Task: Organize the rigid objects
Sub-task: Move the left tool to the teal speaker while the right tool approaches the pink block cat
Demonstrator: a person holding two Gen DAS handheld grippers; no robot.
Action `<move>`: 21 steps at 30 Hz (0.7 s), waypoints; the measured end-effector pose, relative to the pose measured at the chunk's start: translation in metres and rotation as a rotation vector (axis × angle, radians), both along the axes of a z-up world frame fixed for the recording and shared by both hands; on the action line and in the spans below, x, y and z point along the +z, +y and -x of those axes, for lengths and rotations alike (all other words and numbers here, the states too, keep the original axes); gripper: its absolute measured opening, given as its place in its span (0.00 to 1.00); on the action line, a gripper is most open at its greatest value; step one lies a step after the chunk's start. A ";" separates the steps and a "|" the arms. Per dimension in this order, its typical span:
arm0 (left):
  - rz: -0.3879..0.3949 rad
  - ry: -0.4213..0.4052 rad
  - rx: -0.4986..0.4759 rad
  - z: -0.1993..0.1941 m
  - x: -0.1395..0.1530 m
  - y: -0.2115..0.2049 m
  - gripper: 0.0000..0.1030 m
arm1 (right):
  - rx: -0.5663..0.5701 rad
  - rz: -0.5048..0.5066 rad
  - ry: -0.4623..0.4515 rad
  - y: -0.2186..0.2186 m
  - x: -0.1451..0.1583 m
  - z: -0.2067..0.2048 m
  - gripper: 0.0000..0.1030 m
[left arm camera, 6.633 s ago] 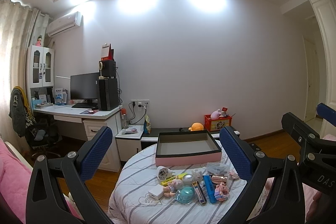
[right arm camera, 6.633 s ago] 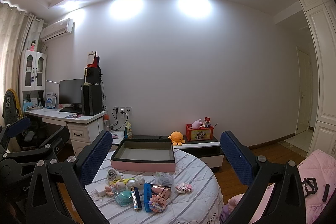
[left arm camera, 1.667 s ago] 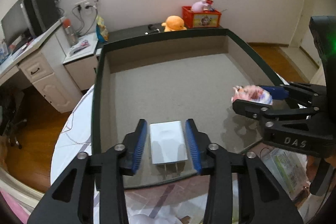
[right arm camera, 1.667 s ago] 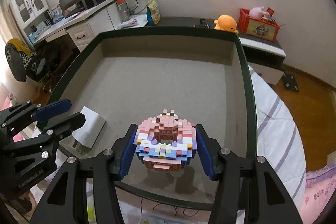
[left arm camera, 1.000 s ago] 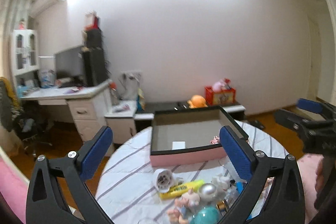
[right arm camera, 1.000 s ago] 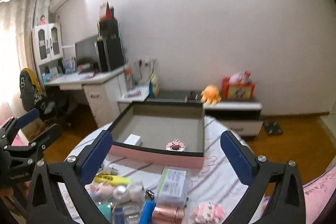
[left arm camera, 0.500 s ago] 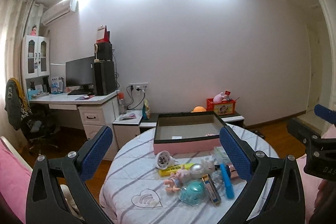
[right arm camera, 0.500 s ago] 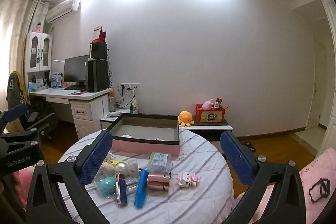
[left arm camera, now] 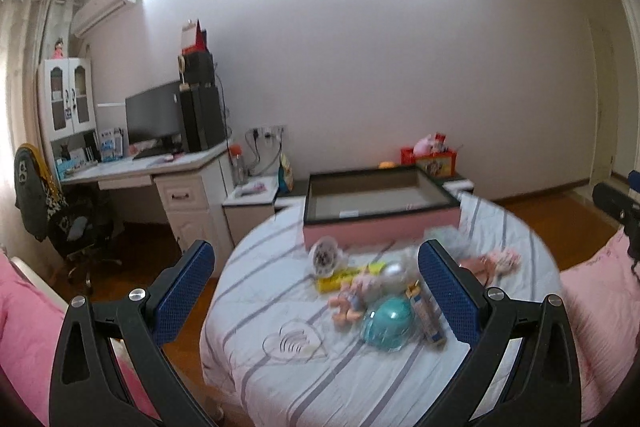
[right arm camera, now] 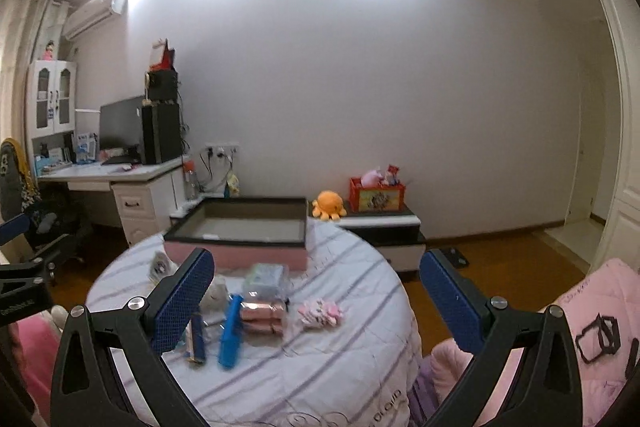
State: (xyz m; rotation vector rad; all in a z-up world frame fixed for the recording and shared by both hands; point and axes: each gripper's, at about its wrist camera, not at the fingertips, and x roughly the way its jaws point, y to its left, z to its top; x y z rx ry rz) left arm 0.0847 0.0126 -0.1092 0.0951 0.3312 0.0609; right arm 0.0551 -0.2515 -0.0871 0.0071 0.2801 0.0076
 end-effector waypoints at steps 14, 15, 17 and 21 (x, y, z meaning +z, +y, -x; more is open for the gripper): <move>-0.003 0.247 -0.028 -0.060 -0.072 0.004 1.00 | 0.002 0.067 0.388 -0.013 -0.107 -0.120 1.00; -0.005 0.258 -0.035 -0.063 -0.075 0.002 1.00 | 0.016 0.068 0.404 -0.013 -0.110 -0.126 1.00; -0.015 0.290 -0.043 -0.072 -0.085 -0.003 1.00 | 0.025 0.073 0.425 -0.013 -0.116 -0.136 1.00; -0.053 0.340 -0.092 -0.085 -0.099 -0.016 1.00 | 0.062 0.079 0.451 -0.011 -0.120 -0.153 1.00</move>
